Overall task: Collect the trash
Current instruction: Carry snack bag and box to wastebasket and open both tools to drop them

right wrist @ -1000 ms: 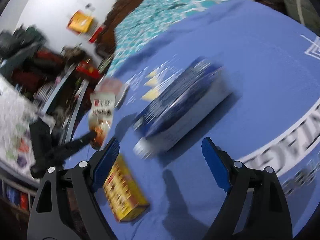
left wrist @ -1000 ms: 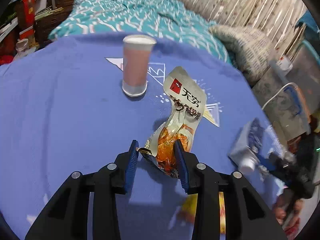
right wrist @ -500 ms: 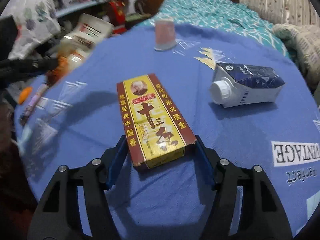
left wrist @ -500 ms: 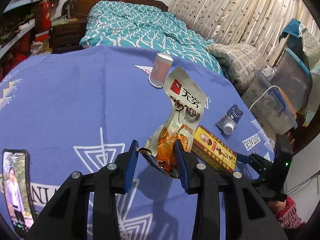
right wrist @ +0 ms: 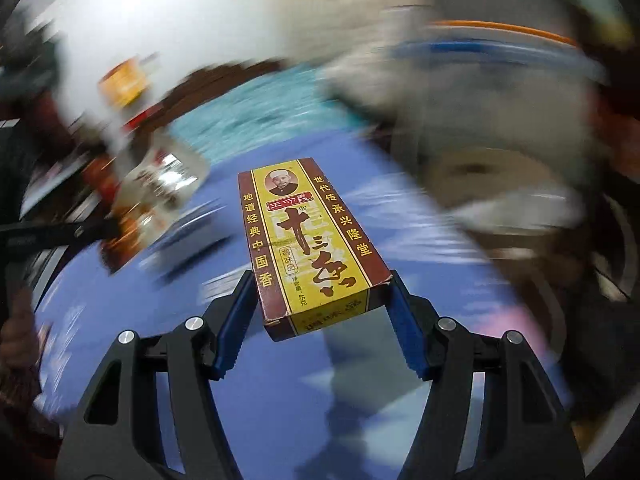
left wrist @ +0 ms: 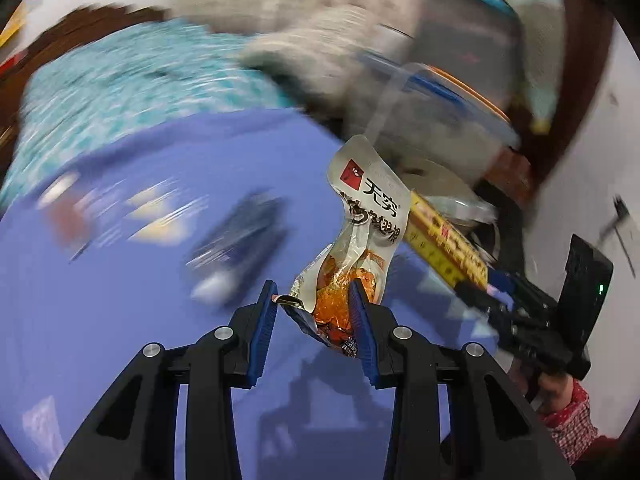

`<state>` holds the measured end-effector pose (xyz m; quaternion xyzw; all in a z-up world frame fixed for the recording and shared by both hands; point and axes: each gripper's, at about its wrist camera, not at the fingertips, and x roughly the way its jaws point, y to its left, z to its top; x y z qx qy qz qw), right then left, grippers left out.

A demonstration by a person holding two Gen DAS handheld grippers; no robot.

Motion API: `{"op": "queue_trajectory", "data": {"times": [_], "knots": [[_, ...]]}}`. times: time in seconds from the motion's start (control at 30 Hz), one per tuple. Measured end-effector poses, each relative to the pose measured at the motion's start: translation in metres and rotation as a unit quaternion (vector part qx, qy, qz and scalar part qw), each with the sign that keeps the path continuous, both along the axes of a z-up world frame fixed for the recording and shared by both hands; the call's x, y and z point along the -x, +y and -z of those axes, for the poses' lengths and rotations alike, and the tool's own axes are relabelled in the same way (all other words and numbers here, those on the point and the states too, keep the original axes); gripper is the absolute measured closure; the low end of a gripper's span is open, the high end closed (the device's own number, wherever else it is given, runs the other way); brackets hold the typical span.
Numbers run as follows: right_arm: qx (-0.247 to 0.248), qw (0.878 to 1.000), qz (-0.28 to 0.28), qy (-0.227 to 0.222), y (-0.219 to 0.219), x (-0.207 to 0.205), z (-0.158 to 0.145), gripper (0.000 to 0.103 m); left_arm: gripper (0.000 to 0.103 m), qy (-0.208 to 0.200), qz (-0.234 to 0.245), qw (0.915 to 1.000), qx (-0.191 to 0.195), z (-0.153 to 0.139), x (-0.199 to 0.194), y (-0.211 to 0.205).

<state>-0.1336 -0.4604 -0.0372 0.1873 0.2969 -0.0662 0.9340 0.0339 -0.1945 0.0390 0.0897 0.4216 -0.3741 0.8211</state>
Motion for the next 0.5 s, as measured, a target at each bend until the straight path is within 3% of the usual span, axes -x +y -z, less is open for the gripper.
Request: {"op": "queue_trajectory", "data": {"times": [0.17,0.3,0.4,0.43,0.47,0.5], "knots": [[0.010,0.990,0.138,0.016,-0.120,0.034,0.008,0.038,0.068,0.005,0.089,0.9956,-0.026,0.005,-0.005,-0.142],[0.038,0.983,0.176,0.047,-0.174,0.010,0.009,0.038,0.068,0.012,0.106,0.9927,-0.056,0.024,-0.020,-0.231],[0.050,0.980,0.178,0.068,-0.189,-0.043,0.008,0.036,0.066,0.022,0.108,0.9904,-0.083,0.047,-0.034,-0.288],[0.054,0.980,0.179,0.074,-0.191,-0.051,0.005,0.035,0.059,0.023,0.108,0.9897,-0.091,0.055,-0.036,-0.301],[0.055,0.980,0.176,0.077,-0.191,-0.060,0.002,0.030,0.035,0.021,0.107,0.9889,-0.101,0.060,-0.039,-0.312],[0.053,0.982,0.167,0.078,-0.186,-0.069,-0.001,0.021,0.025,0.009,0.096,0.9886,-0.116,0.065,-0.041,-0.322]]}}
